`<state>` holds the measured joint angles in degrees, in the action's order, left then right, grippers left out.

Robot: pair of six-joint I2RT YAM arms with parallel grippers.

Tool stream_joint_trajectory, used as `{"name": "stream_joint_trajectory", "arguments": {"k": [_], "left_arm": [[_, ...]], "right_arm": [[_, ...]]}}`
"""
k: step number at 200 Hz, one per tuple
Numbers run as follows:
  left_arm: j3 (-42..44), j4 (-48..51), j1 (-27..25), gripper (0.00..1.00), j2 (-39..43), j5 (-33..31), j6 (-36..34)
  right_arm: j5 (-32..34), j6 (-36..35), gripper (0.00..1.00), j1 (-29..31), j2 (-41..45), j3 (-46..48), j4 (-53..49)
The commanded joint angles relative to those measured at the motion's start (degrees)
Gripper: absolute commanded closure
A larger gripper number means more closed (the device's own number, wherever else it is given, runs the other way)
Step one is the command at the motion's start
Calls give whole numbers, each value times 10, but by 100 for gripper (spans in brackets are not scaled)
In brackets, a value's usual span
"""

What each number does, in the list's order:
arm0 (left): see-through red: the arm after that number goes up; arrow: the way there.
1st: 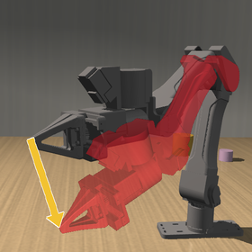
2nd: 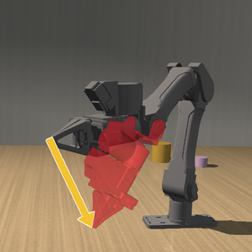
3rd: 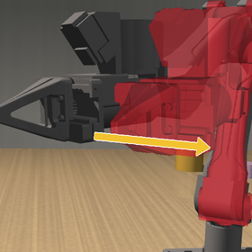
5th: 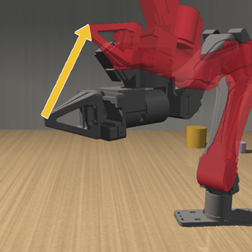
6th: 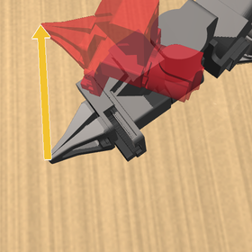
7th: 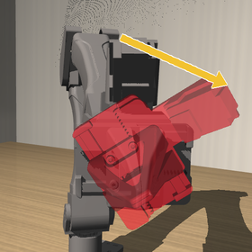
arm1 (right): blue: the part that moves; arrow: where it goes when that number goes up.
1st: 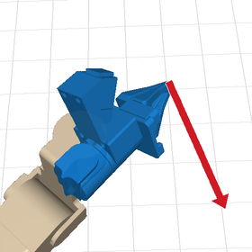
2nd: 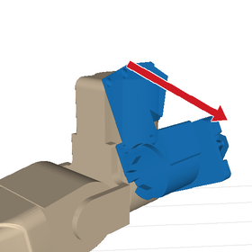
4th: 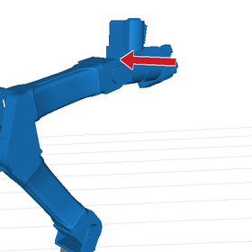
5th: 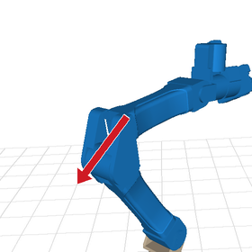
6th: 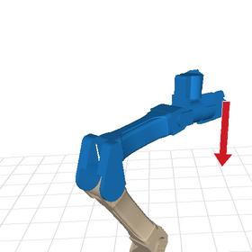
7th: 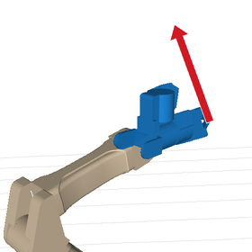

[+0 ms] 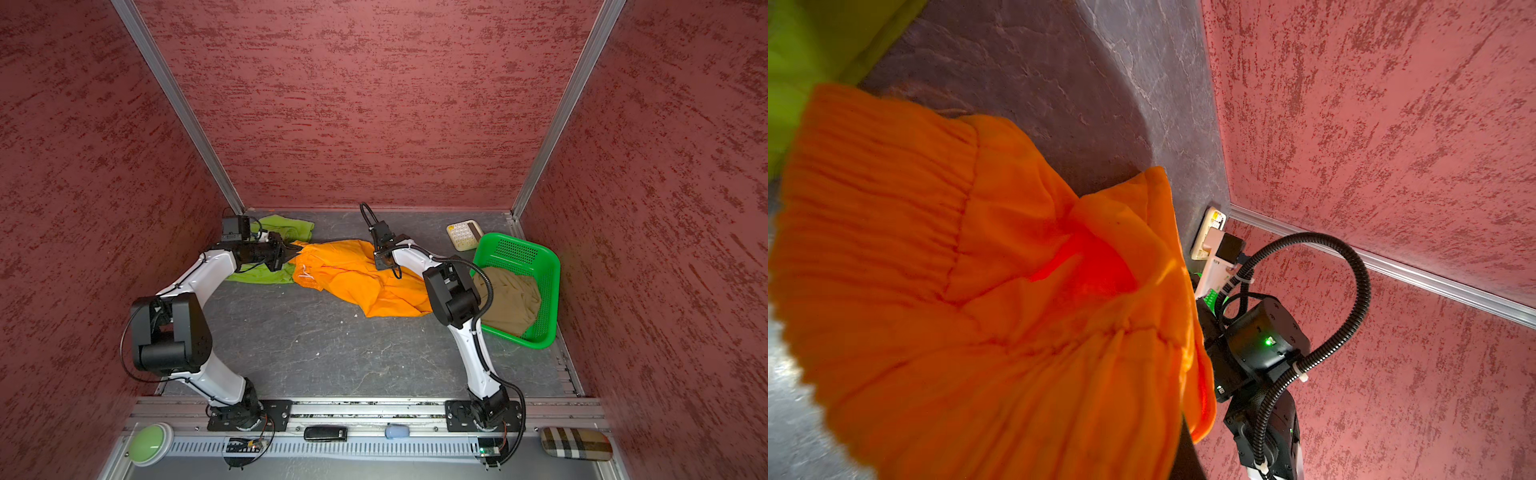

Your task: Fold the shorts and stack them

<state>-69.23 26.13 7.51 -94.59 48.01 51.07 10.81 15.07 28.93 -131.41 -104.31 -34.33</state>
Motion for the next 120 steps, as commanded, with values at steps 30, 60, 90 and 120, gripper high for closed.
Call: {"name": "stream_joint_trajectory", "arguments": {"k": [30, 60, 90, 120], "left_arm": [[-46, -21, 50, 100, -17, 16, 8], [-97, -48, 51, 100, -43, 20, 43], [-139, -56, 50, 100, -64, 30, 64], [-131, -45, 63, 100, -55, 29, 48]], "right_arm": [[55, -24, 100, -58, 93, -21, -24], [65, -39, 100, -92, 161, -16, -30], [76, -52, 100, -108, 224, 7, -34], [63, -54, 100, -109, 307, 114, 1]]}}
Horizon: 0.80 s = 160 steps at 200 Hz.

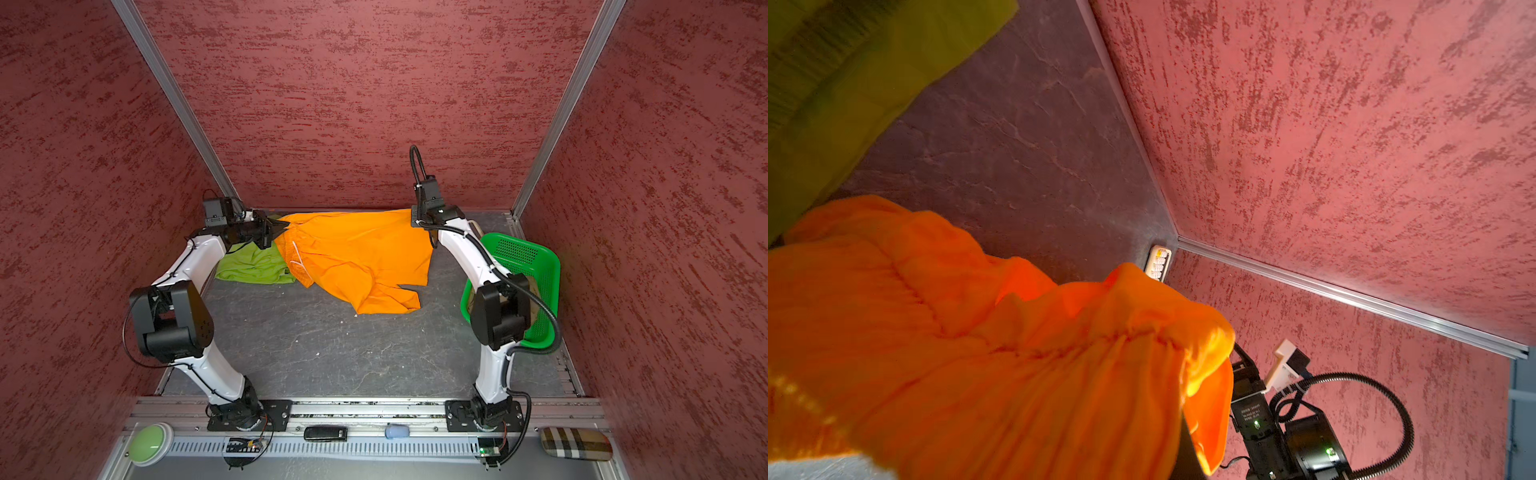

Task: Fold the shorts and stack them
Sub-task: 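Lower the orange shorts onto the table and stretch them flat with both grippers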

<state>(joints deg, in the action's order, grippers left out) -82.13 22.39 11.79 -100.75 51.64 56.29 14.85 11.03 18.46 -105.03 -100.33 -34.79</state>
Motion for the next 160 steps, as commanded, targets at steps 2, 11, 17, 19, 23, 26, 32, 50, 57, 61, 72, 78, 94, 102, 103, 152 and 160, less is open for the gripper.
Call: {"name": "stream_joint_trajectory", "arguments": {"k": [2, 11, 17, 19, 23, 26, 32, 50, 57, 61, 72, 78, 94, 102, 103, 152, 160], "left_arm": [[0, -6, 20, 100, 8, -8, -5], [13, -1, 23, 100, 13, -9, -14], [26, -1, 24, 100, 16, -9, -19], [30, -1, 24, 100, 17, -10, -21], [39, 2, 24, 100, 20, -11, -25], [46, 4, 25, 100, 21, -12, -28], [60, 8, 25, 100, 24, -14, -36], [102, 19, 25, 100, 31, -20, -60], [117, 22, 25, 100, 34, -21, -68], [125, 25, 26, 99, 35, -20, -74], [146, 31, 29, 98, 40, -20, -84], [158, 29, 32, 96, 44, -19, -86], [185, 14, 34, 90, 52, -5, -77], [195, 7, 33, 85, 54, 6, -68], [196, 5, 32, 85, 54, 7, -67], [265, -75, 13, 40, 94, 40, 55], [280, -90, 8, 29, 105, 38, 80]], "right_arm": [[22, -12, 100, -4, 47, 82, 7], [16, -6, 100, -4, 65, 121, 16], [11, 0, 100, -4, 77, 151, 26], [9, 2, 100, -4, 81, 159, 29], [5, 8, 100, -4, 87, 183, 37], [0, 12, 100, -5, 92, 200, 43], [-6, 21, 100, -4, 98, 231, 53], [-13, 40, 100, -4, 103, 312, 79], [-16, 47, 100, -4, 104, 338, 88], [-19, 51, 100, -4, 106, 352, 92], [-28, 62, 100, -4, 112, 383, 107], [-36, 68, 100, -4, 116, 400, 114], [-57, 83, 100, -2, 123, 429, 129], [-63, 87, 100, 1, 126, 439, 133], [-64, 88, 100, 1, 126, 440, 134], [-64, 105, 100, 41, 126, 451, 150], [-63, 106, 100, 47, 124, 450, 152]]}}
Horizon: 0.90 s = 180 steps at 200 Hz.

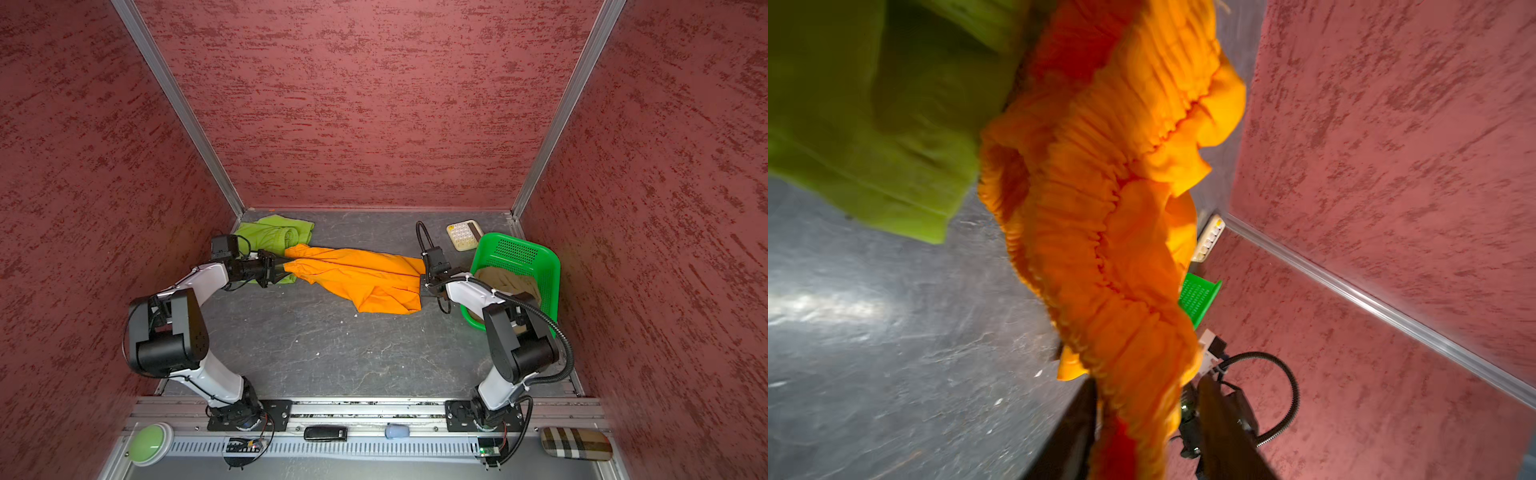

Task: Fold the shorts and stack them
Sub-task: 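Lower the orange shorts onto the table and stretch them flat with both grippers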

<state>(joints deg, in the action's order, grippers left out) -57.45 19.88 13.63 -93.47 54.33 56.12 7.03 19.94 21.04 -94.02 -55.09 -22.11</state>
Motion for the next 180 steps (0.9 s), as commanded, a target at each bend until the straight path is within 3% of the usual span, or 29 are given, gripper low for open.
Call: {"name": "stream_joint_trajectory", "arguments": {"k": [1, 17, 34, 67, 83, 122, 150, 180], "left_arm": [[35, -67, -12, 28, 34, 11, 85], [61, -93, -24, 11, 50, 7, 135], [85, -121, -34, 6, 57, 7, 174], [143, -177, -35, 9, 51, -19, 232], [167, -219, -35, 14, 38, -21, 263], [185, -251, -18, 24, 10, -41, 265], [180, -258, -13, 39, -6, -52, 255], [184, -293, -8, 83, -5, -64, 252]], "right_arm": [[15, 17, 100, 21, 13, -3, 26], [15, 21, 100, 29, 11, -4, 28], [16, 23, 100, 32, 12, -4, 31], [18, 25, 100, 37, 19, -5, 34], [24, 24, 100, 38, 25, -2, 34], [34, 22, 100, 38, 49, 8, 30], [40, 20, 100, 37, 58, 8, 28], [48, 19, 100, 37, 62, 9, 27]]}}
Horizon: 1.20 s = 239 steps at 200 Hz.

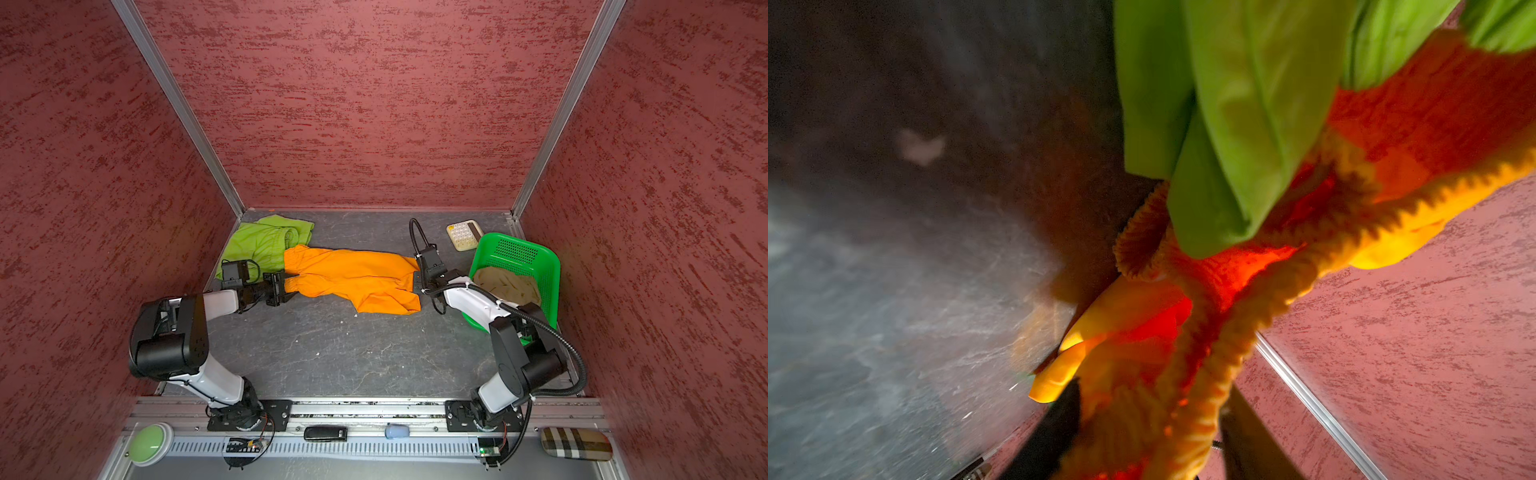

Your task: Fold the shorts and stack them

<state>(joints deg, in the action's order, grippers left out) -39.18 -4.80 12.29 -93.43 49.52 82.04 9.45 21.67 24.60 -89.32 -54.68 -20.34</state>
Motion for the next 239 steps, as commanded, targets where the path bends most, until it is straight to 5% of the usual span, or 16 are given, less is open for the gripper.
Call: {"name": "stream_joint_trajectory", "arguments": {"k": [1, 10, 67, 106, 163, 183, 239], "left_arm": [[1, -47, 5, 85, -6, -16, -8], [-6, -48, 5, 100, -5, -12, -15], [-61, 48, 32, 100, 32, -29, -101], [-96, 47, 42, 100, 7, -5, -106], [-121, 100, 41, 100, -2, 4, -165], [-123, 104, 41, 100, -5, 7, -174], [-136, 125, 44, 100, -16, 12, -198]], "right_arm": [[25, 2, 100, 2, 15, 5, 9], [30, 1, 100, 2, 15, 7, 8], [104, 41, 100, 0, 58, 64, 16], [54, 35, 100, 4, 71, 99, 31], [32, 46, 28, -2, 131, 99, -3], [-31, 60, 2, -31, 126, 75, -7], [-193, 135, 1, -66, 67, 64, 62]]}}
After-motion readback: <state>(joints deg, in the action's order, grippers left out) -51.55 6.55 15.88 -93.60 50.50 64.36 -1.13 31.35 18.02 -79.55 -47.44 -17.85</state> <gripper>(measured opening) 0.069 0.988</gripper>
